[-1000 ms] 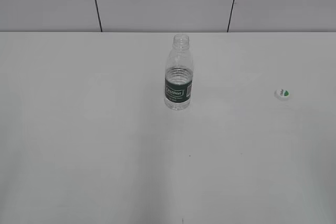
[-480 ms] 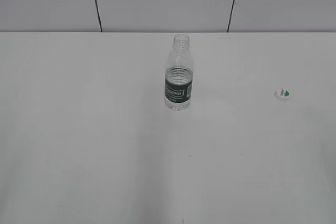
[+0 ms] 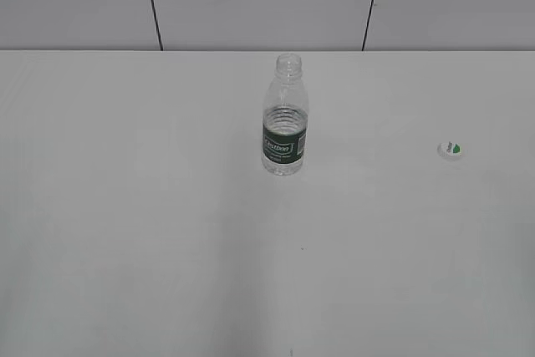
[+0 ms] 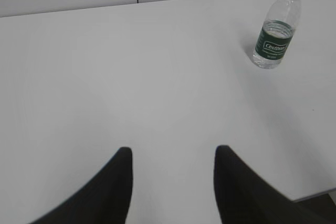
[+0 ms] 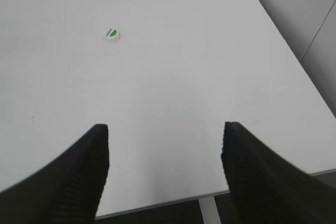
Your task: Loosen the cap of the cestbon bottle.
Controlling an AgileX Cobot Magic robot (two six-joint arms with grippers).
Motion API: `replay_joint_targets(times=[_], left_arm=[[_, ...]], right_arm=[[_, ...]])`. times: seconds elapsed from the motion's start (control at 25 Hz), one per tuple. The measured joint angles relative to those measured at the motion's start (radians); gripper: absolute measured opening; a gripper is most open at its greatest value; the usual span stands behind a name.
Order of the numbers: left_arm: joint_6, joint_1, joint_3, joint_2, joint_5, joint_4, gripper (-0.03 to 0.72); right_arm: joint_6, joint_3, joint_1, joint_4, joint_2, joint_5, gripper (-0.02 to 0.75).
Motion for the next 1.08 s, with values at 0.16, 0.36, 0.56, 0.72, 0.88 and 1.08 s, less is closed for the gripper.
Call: replay_joint_targets(times=[0.16,0.36,0.56,0.72,0.88,1.08], left_arm=[[0.0,0.0,0.0,0.0,-0.001,0.016,0.31],[0.0,0.0,0.0,0.0,-0.001,0.048,0.31],[0.0,0.002,0.0,0.0,-0.002,0.048,0.31],[0.0,0.022,0.0,0.0,-0.002,0.048,0.31],[0.0,0.041,0.0,0.0,-0.002,0.048,0.31],[0.0,0.043,0.0,0.0,-0.002,0.048,0.31]], right_arm=[[0.003,0.0,0.0,0.005,0.0,-0.001,0.519],[0.004,0.0,0.0,0.005,0.0,-0.001,0.519],[0.006,0.0,0.0,0.007,0.0,-0.001,0.519],[0.006,0.0,0.0,0.008,0.0,-0.001,0.519],[0.006,0.0,0.0,0.008,0.0,-0.001,0.519],[0.006,0.0,0.0,0.008,0.0,-0.001,0.519]])
